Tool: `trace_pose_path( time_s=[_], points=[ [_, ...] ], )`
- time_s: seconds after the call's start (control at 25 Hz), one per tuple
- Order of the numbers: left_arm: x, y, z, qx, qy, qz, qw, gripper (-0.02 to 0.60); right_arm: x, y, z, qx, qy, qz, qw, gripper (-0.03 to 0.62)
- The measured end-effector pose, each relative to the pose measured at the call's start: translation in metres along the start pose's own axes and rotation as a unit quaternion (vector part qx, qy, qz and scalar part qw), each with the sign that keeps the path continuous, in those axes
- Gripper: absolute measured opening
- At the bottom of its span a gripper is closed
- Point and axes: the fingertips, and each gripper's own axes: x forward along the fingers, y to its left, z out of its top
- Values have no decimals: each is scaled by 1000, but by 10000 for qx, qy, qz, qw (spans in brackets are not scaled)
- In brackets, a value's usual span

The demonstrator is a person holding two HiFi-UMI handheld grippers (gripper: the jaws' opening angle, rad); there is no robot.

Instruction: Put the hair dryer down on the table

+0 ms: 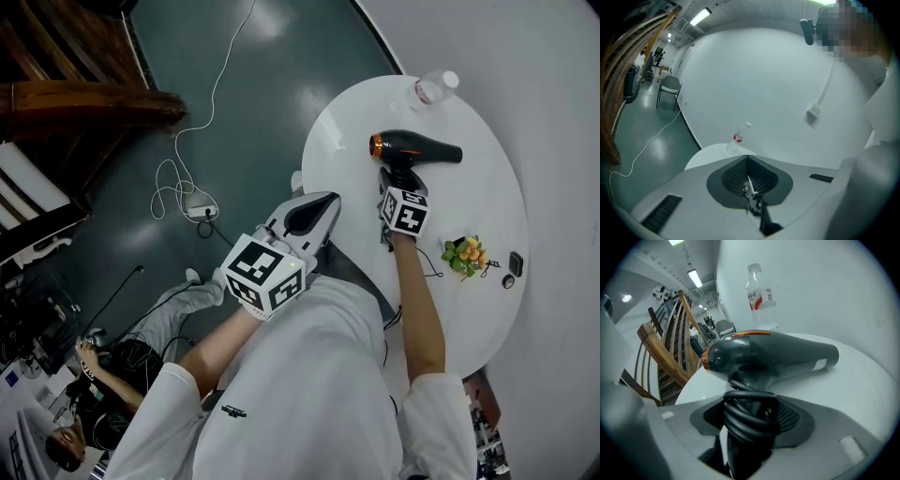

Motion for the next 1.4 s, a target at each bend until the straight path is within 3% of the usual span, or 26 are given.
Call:
trace_pose_path(
  time_s=[0.52,1.4],
  points=[
    [-24,-10,-5,20,-223,86,9997,8,-23,2,20,88,-407,-56,9991,310],
    [-80,-51,-33,153,-683,212,9973,8,-146,36,39,-486,-1402,505,9876,310]
  ],
)
